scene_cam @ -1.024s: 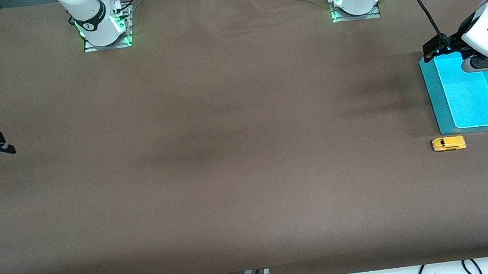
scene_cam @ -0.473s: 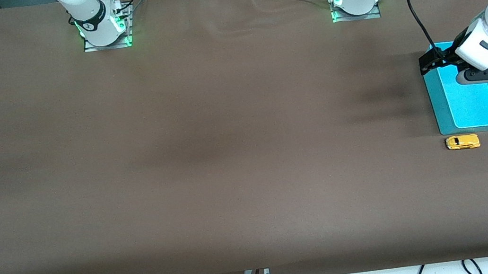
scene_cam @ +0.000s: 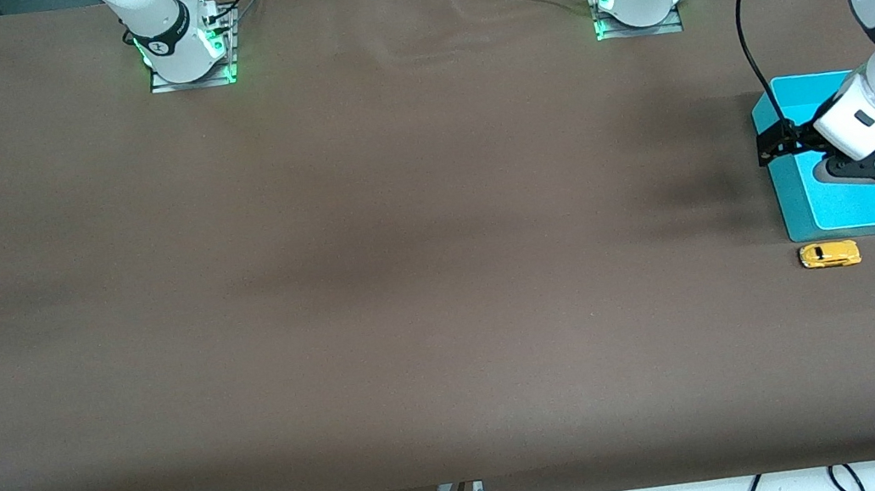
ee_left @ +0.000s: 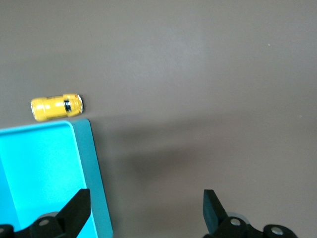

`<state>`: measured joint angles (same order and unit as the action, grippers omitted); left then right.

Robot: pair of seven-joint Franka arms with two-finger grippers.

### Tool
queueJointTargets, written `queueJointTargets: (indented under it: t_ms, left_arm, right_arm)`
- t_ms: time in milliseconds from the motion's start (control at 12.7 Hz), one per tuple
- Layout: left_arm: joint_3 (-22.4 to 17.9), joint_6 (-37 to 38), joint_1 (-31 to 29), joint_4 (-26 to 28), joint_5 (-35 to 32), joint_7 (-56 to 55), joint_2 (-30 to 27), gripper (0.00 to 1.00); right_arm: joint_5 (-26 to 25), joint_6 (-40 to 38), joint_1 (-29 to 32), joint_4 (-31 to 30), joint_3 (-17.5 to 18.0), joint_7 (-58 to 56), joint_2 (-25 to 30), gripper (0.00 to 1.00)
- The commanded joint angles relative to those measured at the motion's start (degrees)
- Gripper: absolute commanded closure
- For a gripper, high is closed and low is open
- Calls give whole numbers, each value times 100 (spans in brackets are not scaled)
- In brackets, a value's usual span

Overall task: Wind and store yellow beetle car
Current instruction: 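Lower the left gripper down to the car beside the tray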

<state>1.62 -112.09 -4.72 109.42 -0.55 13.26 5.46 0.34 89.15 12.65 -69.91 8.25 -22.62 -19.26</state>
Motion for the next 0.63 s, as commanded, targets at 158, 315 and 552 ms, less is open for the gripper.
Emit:
queueJointTargets:
  t_ms: [158, 315, 552]
  left_arm:
    - [31, -857, -292, -35, -86, 1019, 727, 0]
    - [22, -1505, -432, -35, -95, 1528, 1096, 0]
    - [22, -2106, -556, -8, -95, 1987, 1509, 0]
  right_arm:
    - [-69, -381, 45, 135, 1, 740, -17, 0]
    - [-104, -390, 45, 135, 1, 776, 18, 0]
    - [-183, -408, 36, 135, 1, 794, 27, 0]
